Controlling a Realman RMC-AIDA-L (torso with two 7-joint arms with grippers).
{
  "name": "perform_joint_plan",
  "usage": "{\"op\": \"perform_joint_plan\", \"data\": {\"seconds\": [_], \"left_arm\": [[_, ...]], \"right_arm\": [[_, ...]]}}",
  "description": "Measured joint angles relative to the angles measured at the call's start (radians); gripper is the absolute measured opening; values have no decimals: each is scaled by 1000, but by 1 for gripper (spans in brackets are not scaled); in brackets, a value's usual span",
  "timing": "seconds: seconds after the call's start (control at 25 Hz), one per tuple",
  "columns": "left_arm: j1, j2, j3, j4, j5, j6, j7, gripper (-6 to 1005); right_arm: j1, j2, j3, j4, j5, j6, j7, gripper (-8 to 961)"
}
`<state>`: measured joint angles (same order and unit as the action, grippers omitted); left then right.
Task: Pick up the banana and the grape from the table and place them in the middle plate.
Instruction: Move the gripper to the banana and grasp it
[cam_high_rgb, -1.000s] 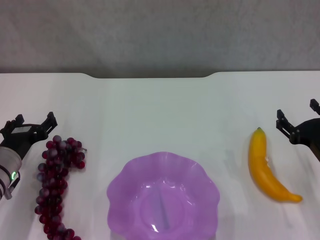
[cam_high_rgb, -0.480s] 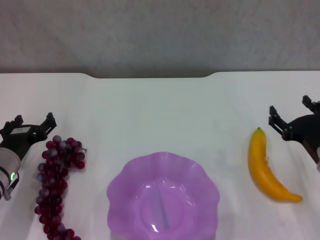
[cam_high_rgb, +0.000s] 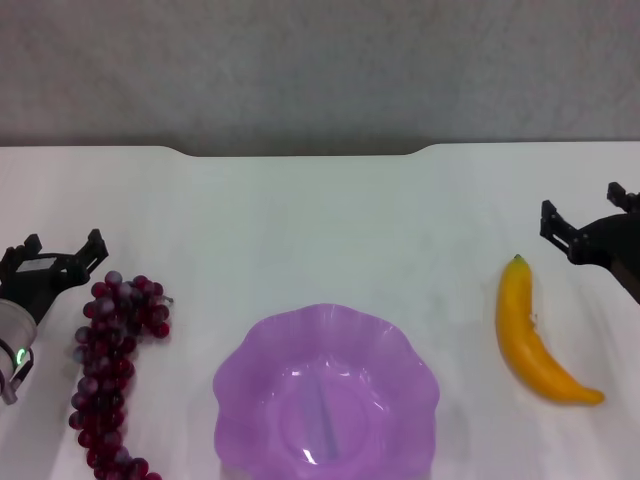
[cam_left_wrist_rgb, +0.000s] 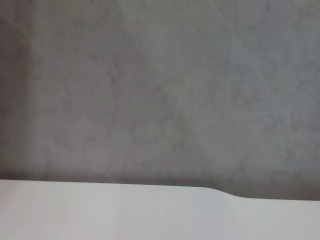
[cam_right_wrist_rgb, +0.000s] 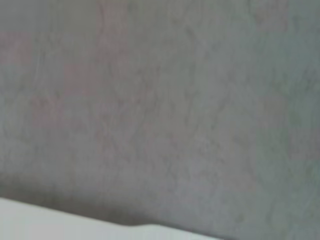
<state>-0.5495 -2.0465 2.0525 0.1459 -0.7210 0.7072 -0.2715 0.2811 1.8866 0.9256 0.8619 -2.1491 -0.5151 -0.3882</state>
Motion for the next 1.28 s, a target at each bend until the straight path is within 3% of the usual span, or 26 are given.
{"op": "perform_joint_plan", "data": {"seconds": [0.08,0.24,0.32,0.44,0.64,0.92,1.28], "left_arm": [[0,1,0,0,0,-1,0,891],[-1,2,0,-1,0,-2,1,891],[-2,2,0,-2,0,-4,1,891],[-5,2,0,-2,0,-12,2,891],[-5,2,0,-2,0,-14,2,892],[-4,2,0,-3,0,-14,2,892],[-8,1,0,2,4,-14,3,892]], "right_arm": [[-53,7,118,134,0,174,-117,888],[-120,87,434,344,-2,625,-325,889],[-118,113,569,397,-2,840,-357,889],[-86,115,698,429,-18,1069,-327,888],[32,114,913,411,-176,1375,-189,888],[193,113,1026,259,-340,1502,-125,889],[294,115,994,87,-359,1468,-131,889]]}}
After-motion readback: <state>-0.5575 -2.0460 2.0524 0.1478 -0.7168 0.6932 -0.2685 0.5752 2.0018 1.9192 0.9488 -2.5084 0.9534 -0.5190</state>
